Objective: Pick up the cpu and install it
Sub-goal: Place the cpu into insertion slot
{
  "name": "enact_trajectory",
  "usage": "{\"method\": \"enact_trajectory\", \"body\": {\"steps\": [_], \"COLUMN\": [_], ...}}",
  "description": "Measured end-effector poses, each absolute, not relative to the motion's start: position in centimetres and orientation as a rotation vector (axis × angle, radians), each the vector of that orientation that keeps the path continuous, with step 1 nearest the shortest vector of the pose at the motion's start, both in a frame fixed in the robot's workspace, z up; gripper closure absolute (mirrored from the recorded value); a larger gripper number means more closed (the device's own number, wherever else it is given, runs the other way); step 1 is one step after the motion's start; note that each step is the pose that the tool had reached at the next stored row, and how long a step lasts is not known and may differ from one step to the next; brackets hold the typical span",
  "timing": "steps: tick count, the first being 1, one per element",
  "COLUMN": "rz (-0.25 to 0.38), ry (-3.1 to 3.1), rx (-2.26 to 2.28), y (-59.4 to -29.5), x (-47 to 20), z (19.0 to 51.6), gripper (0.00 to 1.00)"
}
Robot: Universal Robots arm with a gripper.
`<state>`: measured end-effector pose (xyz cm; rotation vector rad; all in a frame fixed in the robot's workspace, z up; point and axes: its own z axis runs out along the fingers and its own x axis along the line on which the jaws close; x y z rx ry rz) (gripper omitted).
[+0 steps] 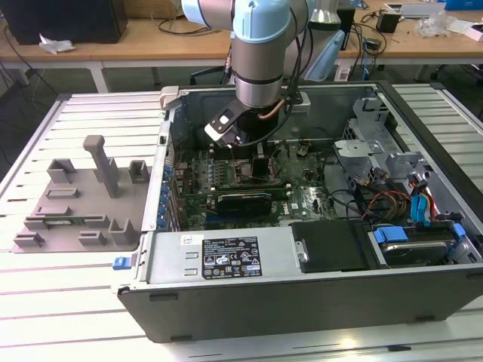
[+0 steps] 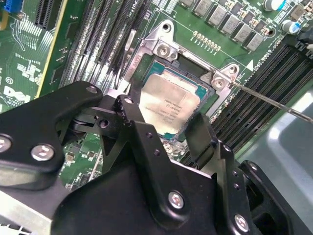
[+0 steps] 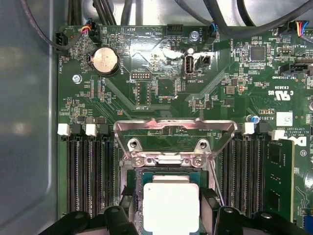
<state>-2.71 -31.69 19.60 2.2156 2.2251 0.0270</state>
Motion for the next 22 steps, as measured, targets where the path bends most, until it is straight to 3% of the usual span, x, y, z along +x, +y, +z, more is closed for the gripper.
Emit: {"method": "enact_trajectory", "body": {"steps": [22], "rz": [0.029], "ry": [2.226], "rx": [2.216], "y": [-31.7], "x": [-2.7], "z": [20.8], "gripper": [0.4]}}
